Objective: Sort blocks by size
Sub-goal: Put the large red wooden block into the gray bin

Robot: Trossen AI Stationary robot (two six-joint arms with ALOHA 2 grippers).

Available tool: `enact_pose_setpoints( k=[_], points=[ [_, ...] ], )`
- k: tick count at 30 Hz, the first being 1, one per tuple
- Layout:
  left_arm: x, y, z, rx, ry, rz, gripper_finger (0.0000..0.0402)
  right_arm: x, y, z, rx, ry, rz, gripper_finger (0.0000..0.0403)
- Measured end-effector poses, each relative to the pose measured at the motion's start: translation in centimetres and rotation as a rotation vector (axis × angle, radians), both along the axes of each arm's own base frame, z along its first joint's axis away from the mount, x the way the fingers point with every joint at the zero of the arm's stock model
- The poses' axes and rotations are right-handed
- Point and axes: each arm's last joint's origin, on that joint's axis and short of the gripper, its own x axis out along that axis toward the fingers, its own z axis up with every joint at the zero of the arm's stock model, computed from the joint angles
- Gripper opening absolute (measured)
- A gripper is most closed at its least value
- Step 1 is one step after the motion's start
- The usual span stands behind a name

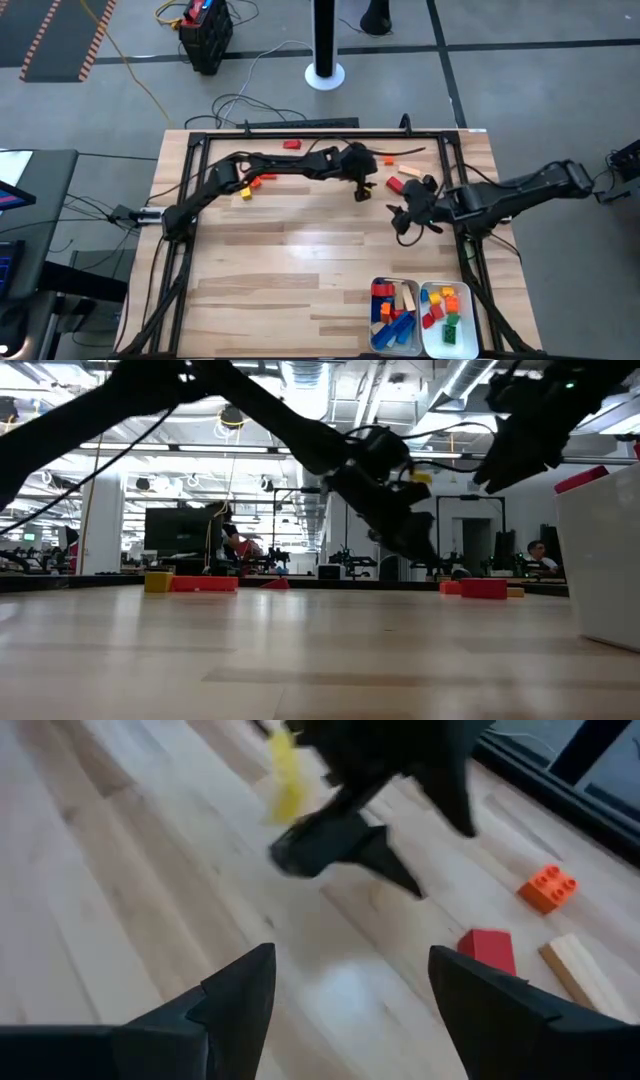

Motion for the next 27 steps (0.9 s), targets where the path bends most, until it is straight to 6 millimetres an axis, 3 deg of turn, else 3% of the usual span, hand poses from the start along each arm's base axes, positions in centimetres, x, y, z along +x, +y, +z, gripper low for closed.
enact_pose_setpoints(
  k=[6, 11, 17, 20, 23, 27],
  points=[
    [1.8, 1.4, 0.3, 0.027, -0.075, 0.01, 0.0291, -1.1, 1.6, -0.2, 0.01, -0.043, 0.001, 0.029],
    [2.4, 2.3, -0.9, 0.012, -0.091, -0.015, 0.0289, -1.5, 2.9, -0.2, 0.015, -0.09, -0.001, 0.029],
    [2.9, 1.3, -0.2, 0.05, -0.127, -0.193, 0.0288, -2.0, 4.5, -0.6, 0.029, -0.094, 0.013, 0.029],
    [3.1, 0.9, -0.2, 0.11, -0.107, -0.15, 0.0288, -2.1, 4.6, -0.5, 0.028, -0.111, 0.015, 0.029],
    [2.9, 0.9, 0.6, 0.131, -0.105, -0.134, 0.0288, -2.4, 4.5, -0.3, 0.03, -0.12, 0.011, 0.029],
    [2.0, 0.8, 4.1, 0.118, -0.136, -0.117, 0.0286, -2.9, 3.9, -0.3, 0.023, -0.093, -0.007, 0.029]
  ],
)
